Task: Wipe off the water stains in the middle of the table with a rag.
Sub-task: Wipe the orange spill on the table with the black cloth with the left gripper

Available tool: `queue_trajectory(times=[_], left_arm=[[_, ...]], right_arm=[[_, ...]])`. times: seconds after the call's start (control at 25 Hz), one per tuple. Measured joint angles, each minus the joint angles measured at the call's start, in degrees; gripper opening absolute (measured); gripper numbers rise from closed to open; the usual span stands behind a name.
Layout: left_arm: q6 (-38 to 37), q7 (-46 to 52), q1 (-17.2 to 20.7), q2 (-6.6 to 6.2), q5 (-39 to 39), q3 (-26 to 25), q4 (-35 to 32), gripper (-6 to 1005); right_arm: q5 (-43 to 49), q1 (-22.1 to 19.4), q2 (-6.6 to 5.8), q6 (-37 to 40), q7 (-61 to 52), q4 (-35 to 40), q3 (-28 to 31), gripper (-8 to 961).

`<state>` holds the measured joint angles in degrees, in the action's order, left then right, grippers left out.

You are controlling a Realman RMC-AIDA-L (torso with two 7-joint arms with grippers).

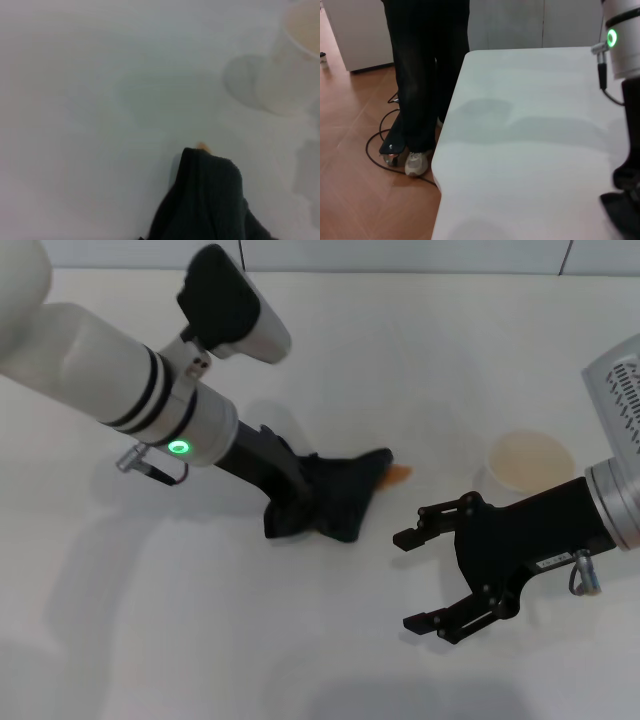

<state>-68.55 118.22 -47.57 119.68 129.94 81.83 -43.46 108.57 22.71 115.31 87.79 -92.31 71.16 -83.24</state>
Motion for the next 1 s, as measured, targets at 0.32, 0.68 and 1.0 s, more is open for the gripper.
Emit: queue_trajectory(times=[0.32,0.68,1.0], left_arm=[[2.99,2.21,0.14,0.02,-0.89,5.04,0.44,97],[6.51,4.47,-1.78,-0.36,2.06,-4.82,1.86,98],[11.1,3.57,-5.9,-0.16,3.85,-5.67,8.79,97]], right_arm=[[-0.18,0.22,0.0,-0.14,0.35,0.41,-0.19,857],[-0.8,0.31,0.0,-0.24,0.64,0.49,-0.88,857],[-1.27,0.37,0.09,-1.14,0.66,0.64,-3.03,857]])
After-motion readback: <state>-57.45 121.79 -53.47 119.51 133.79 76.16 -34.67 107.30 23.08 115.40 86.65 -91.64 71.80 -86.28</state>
